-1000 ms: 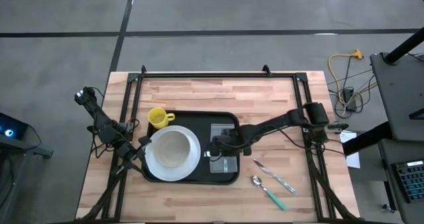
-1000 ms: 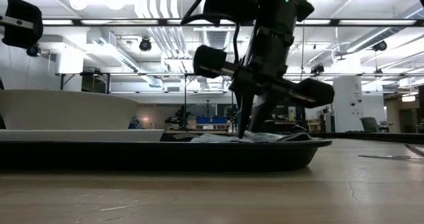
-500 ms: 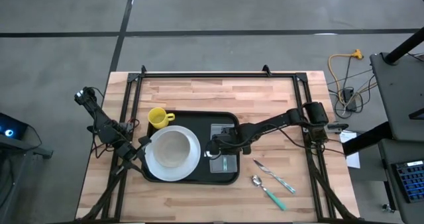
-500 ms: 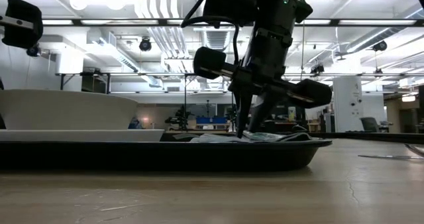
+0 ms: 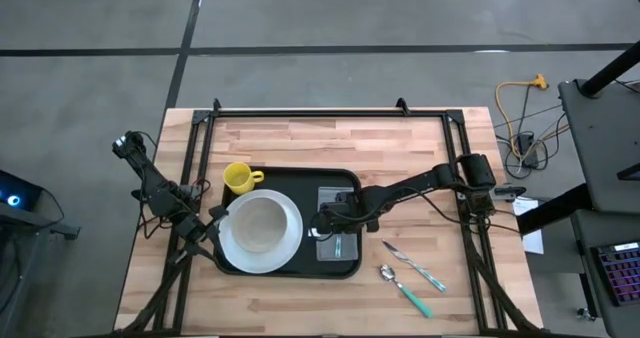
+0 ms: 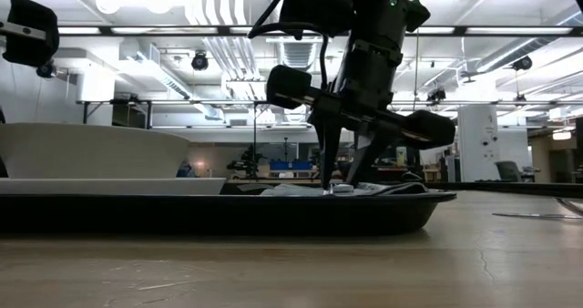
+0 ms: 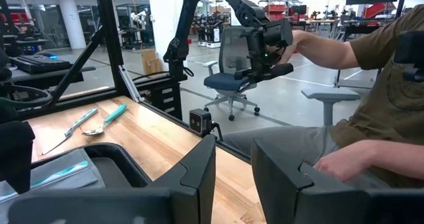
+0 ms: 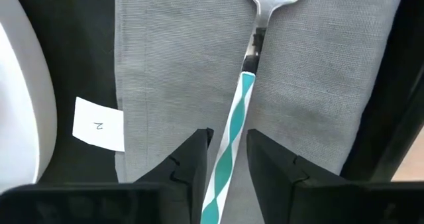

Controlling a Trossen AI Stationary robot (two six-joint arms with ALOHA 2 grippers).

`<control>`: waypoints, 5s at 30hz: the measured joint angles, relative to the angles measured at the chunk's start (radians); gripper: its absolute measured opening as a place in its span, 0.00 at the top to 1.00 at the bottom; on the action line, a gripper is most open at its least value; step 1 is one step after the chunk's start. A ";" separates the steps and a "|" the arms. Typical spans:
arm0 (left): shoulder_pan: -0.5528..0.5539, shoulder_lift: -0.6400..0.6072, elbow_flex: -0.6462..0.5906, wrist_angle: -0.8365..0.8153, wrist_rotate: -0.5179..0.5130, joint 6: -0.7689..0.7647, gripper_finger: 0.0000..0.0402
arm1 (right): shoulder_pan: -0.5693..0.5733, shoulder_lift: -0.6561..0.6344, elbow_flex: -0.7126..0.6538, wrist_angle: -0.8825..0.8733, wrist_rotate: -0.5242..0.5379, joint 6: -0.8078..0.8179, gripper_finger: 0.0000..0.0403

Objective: Set up tray
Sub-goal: Put the blue fork on the gray napkin to the right of the white plate, then put the blue spoon on the gray napkin to the right of the white plate

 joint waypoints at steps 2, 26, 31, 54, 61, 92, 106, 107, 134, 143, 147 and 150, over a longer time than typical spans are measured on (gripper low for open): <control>0.000 0.000 0.000 0.000 0.000 0.000 0.80 | 0.000 0.000 0.000 0.000 0.002 -0.010 0.76; 0.000 0.000 0.000 0.000 0.000 0.000 0.80 | 0.000 0.019 -0.001 -0.001 -0.005 -0.030 0.95; 0.000 0.000 0.000 0.000 0.000 0.000 0.80 | 0.001 0.019 -0.001 0.001 -0.005 0.030 0.95; 0.000 0.000 0.000 0.000 0.000 0.000 0.80 | 0.001 0.018 0.014 0.009 0.022 0.041 0.87; 0.000 0.000 0.000 0.000 0.000 0.000 0.80 | 0.003 0.018 0.014 0.013 0.022 0.041 0.81; 0.000 0.000 0.000 0.000 0.000 0.000 0.80 | 0.015 -0.077 0.014 0.028 -0.037 -0.263 0.83; 0.000 0.000 0.000 0.000 0.000 0.000 0.80 | 0.045 -0.077 0.014 0.023 -0.167 -0.436 0.79; 0.000 0.000 0.000 0.000 0.000 0.000 0.80 | 0.048 -0.078 0.014 0.020 -0.167 -0.444 0.79; 0.000 0.000 0.000 0.000 0.000 0.000 0.80 | 0.126 -0.259 0.014 -0.237 -0.081 -0.740 0.79; 0.000 0.000 0.000 0.000 0.000 0.000 0.80 | 0.201 -0.266 0.014 -0.332 -0.040 -0.756 0.83; 0.000 0.000 0.000 0.000 0.000 0.000 0.80 | 0.249 -0.266 0.014 -0.405 0.006 -0.732 0.83; 0.000 0.000 0.000 0.000 0.000 0.000 0.80 | 0.295 -0.266 0.012 -0.456 0.050 -0.698 0.82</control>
